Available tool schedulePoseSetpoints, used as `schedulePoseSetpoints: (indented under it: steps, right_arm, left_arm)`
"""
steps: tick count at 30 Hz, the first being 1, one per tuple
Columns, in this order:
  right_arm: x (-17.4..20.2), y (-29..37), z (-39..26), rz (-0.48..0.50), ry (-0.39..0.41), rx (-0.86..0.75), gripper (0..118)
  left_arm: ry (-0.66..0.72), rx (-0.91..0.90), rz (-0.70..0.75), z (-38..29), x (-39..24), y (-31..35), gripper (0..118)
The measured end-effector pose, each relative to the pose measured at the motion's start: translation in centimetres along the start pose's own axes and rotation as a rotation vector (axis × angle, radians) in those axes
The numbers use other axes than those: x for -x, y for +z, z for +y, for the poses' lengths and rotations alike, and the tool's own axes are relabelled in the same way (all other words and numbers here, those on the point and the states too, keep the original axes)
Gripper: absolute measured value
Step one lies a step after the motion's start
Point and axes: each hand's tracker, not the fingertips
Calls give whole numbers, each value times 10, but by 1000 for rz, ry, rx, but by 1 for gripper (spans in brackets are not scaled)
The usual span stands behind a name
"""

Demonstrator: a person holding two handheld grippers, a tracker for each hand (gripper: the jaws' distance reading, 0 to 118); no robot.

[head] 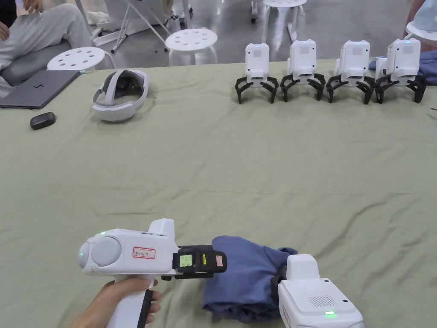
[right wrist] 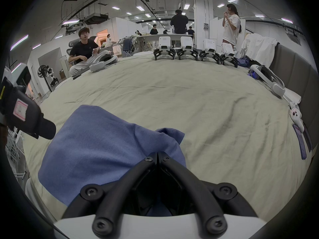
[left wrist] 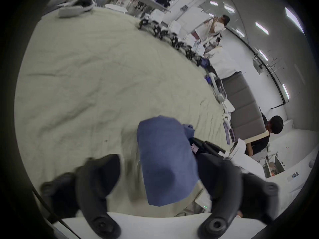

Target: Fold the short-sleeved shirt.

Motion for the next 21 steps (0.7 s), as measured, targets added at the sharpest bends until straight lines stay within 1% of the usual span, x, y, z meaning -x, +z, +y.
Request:
schedulePoseSetpoints:
  steps: [1, 8, 10, 11, 13, 15, 17, 20, 21]
  right_arm:
    - [0, 0, 0, 1, -2, 0, 4]
    - [-2, 0, 0, 7, -7, 0, 4]
    - [-2, 0, 0, 9, -9, 0, 4]
    - [-2, 0, 0, 10, -11, 0, 4]
    - [-2, 0, 0, 11, -11, 1, 4]
    - [-2, 1, 0, 12, -13, 1, 4]
    - [-3, 1, 0, 14, -16, 1, 4]
    - [-3, 1, 1, 16, -19, 2, 4]
    - [-3, 1, 1, 17, -18, 2, 4]
  left_arm:
    - [4, 13, -5, 1, 3, -4, 109]
    - [67, 58, -125, 4, 21, -27, 109]
    - [63, 89, -129, 5, 20, -36, 108]
    - [58, 99, -124, 4, 18, -40, 105]
    - [32, 124, -113, 3, 15, -47, 96]
    - [26, 134, -132, 4, 15, -50, 86]
    - [68, 136, -174, 6, 17, -51, 71]
    - [64, 146, -138, 8, 17, -52, 55]
    - [54, 150, -133, 8, 17, -52, 53]
